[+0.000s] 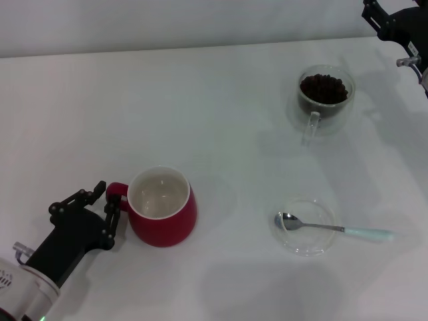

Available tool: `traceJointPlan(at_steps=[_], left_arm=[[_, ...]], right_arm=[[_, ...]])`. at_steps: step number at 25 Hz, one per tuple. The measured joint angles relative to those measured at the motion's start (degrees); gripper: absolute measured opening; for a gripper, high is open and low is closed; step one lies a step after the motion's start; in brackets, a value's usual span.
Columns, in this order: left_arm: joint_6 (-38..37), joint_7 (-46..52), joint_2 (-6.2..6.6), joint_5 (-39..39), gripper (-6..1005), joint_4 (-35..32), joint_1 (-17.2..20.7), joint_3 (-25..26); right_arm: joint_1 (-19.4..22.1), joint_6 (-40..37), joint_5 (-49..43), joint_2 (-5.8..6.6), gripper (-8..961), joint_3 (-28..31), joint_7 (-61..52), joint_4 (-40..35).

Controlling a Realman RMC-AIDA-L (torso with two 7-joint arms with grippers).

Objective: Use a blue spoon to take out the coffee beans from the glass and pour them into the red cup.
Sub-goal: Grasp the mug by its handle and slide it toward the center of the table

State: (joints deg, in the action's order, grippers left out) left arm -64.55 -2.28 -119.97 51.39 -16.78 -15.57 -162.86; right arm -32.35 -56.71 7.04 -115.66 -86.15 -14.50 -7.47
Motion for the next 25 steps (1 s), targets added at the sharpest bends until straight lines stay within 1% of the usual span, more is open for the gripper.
traceJointPlan(at_steps=[6, 11, 16, 19, 21, 25], left_arm=[[-0.2, 0.0, 0.08, 0.3, 250, -0.8, 1.0, 0.5], [-0.4, 0.0, 0.15, 0.3, 326, -1.2, 1.5, 0.2], [-0.4, 0.0, 0.17, 0.2, 521, -1.2, 1.9, 0.1], [-0.4, 0.0, 0.17, 0.2, 600, -1.2, 1.9, 0.1], [-0.7, 0.0, 0.18, -0.1, 652, -1.4, 2.8, 0.1], [-2.1, 0.0, 0.21, -0.3, 651, -1.4, 4.1, 0.1]], right_arm=[[0.1, 0.0, -0.2, 0.01, 868, -0.1, -1.0, 0.0], [0.2, 0.0, -0.4, 0.06, 869, -0.1, -1.4, 0.0], [0.2, 0.0, -0.4, 0.03, 869, -0.1, -1.5, 0.0], [0.5, 0.0, -0.4, 0.01, 869, -0.1, -1.5, 0.0], [0.7, 0.0, -0.4, 0.0, 868, -0.1, -1.5, 0.0], [0.7, 0.0, -0.4, 0.0, 868, -0.1, -1.5, 0.0]])
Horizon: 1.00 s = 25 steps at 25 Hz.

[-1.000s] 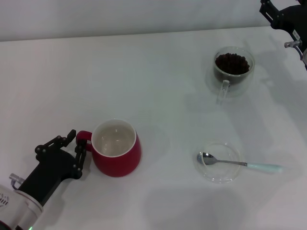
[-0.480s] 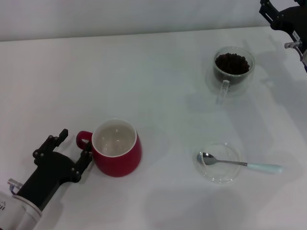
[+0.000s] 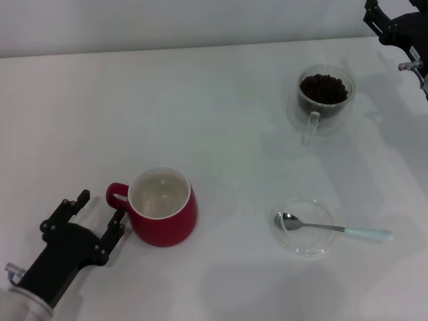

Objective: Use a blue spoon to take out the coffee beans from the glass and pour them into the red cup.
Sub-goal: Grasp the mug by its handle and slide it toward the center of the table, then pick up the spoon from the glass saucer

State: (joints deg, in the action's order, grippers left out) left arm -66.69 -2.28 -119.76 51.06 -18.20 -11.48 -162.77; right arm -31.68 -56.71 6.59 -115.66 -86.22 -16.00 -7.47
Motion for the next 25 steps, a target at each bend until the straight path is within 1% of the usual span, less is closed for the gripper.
traceJointPlan(at_steps=[4, 6, 10, 11, 15, 19, 23, 24, 25], left_arm=[[-2.0, 0.0, 0.05, 0.0, 651, 0.0, 1.8, 0.0], [-3.7, 0.0, 0.12, 0.0, 651, 0.0, 3.4, 0.0], [-5.0, 0.0, 0.15, 0.0, 652, 0.0, 4.3, 0.0], [-6.6, 0.0, 0.15, 0.2, 652, 0.1, 5.3, 0.1], [-9.3, 0.0, 0.15, 1.1, 649, 0.4, 6.6, 0.4], [-11.1, 0.5, 0.22, 3.4, 646, 0.5, 7.2, 0.4], [-12.1, 2.3, 0.22, 9.3, 644, 0.6, 7.6, 0.4], [-12.1, 2.3, 0.22, 9.3, 643, 0.6, 7.6, 0.4], [-12.3, 3.0, 0.2, 12.1, 643, 0.6, 7.6, 0.4]], right_arm=[[-0.1, 0.0, 0.0, 0.0, 868, 0.0, 0.0, 0.0], [-0.2, 0.0, 0.0, 0.03, 868, 0.0, 0.0, 0.0], [-0.4, -0.1, 0.0, 0.13, 869, 0.0, 0.0, 0.0], [-0.5, -0.1, 0.0, 0.16, 869, 0.1, 0.0, -0.1], [-0.5, -0.1, 0.0, 0.23, 868, 0.2, 0.2, -0.1], [-0.5, -0.1, 0.2, 0.26, 869, 0.3, 0.2, -0.1], [-0.4, -0.1, 0.4, 0.34, 869, 0.3, 0.3, -0.1], [-0.3, -0.1, 0.4, 0.35, 869, 0.3, 0.3, -0.1], [-0.2, -0.1, 0.4, 0.35, 869, 0.4, 0.2, -0.1]])
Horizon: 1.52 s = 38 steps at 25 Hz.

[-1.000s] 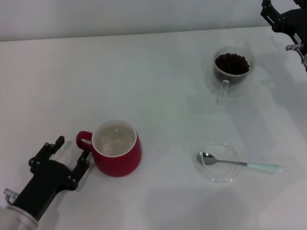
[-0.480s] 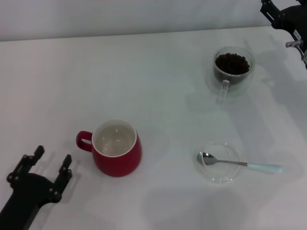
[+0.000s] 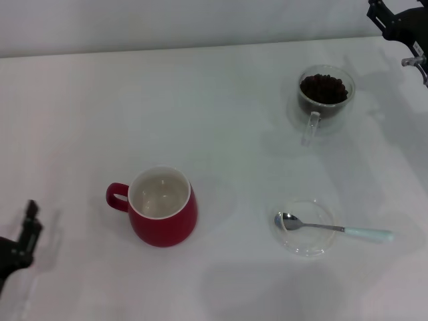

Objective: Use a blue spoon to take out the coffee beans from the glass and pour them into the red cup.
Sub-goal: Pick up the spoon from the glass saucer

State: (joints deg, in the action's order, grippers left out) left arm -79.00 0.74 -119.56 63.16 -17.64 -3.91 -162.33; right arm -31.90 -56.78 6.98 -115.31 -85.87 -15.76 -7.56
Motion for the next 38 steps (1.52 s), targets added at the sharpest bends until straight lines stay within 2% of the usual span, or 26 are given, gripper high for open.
traceJointPlan(at_steps=[6, 8, 11, 21, 26, 31, 38], left_arm=[[-0.1, 2.6, -0.06, 9.0, 652, -0.3, -0.6, 0.0], [-0.1, 2.8, -0.06, 9.8, 657, -0.3, -0.7, 0.0], [0.0, 4.7, -0.04, 16.1, 665, -0.3, -2.0, -0.2], [-0.1, 6.2, 0.12, 17.5, 690, 0.5, -3.8, 0.1], [-0.1, 6.2, 0.12, 17.5, 846, 0.8, -4.4, 0.1], [-0.1, 6.2, 0.16, 17.5, 843, 1.2, -5.3, 0.1], [-0.1, 6.2, 0.23, 17.7, 840, 3.0, -8.0, 0.5]], right_arm=[[1.0, -1.9, -0.3, 0.06, 869, -0.3, -0.6, 0.0], [1.6, -2.6, -0.4, 0.05, 869, -0.5, -1.5, 0.0], [2.5, -3.4, -0.5, 0.17, 869, -1.0, -3.0, 0.0], [6.0, -7.4, -4.4, 0.51, 869, -1.1, -7.5, -0.8], [8.1, -7.9, -8.8, 1.02, 869, -1.1, -10.3, -2.8], [11.2, -10.5, -14.1, 2.06, 868, -1.1, -15.0, -5.3], [14.0, -17.2, -21.0, 5.05, 868, -1.0, -26.4, -5.7]])
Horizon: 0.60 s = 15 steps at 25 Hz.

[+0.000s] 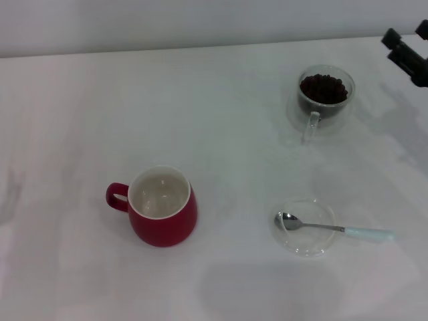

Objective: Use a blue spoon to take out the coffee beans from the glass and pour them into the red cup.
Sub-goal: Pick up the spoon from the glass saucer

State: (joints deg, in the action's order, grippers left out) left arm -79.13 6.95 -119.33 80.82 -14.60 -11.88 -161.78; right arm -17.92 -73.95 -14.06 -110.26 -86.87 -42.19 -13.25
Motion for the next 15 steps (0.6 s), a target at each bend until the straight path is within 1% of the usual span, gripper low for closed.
traceJointPlan(at_steps=[1, 2, 4, 10, 12, 15], left_arm=[[-0.2, 0.0, 0.04, 0.1, 839, 0.8, -0.9, 0.7], [-0.2, 0.0, 0.04, 0.1, 839, 0.8, -0.9, 0.7], [-1.2, 0.0, 0.07, 0.2, 838, 2.5, -2.3, 1.6], [-5.0, 0.1, 0.15, 0.5, 835, 5.5, -4.8, 1.8], [-5.6, 0.1, 0.15, 0.8, 835, 5.7, -5.0, 1.8], [-5.9, 0.4, 0.13, 2.0, 834, 5.9, -4.7, 1.8]], right_arm=[[1.2, -1.6, -0.1, 0.32, 868, 0.0, -1.6, 0.1], [1.2, -1.6, -0.1, 0.32, 868, 0.0, -1.6, 0.1], [2.8, -3.0, -0.1, 0.41, 868, 0.0, -2.1, 0.2], [7.7, -7.3, -0.9, 0.31, 868, 0.0, -4.8, 0.4], [8.7, -7.7, -0.9, 0.0, 868, 0.1, -6.4, 0.5], [9.5, -8.2, -1.3, -0.95, 868, 0.0, -6.7, 1.5]])
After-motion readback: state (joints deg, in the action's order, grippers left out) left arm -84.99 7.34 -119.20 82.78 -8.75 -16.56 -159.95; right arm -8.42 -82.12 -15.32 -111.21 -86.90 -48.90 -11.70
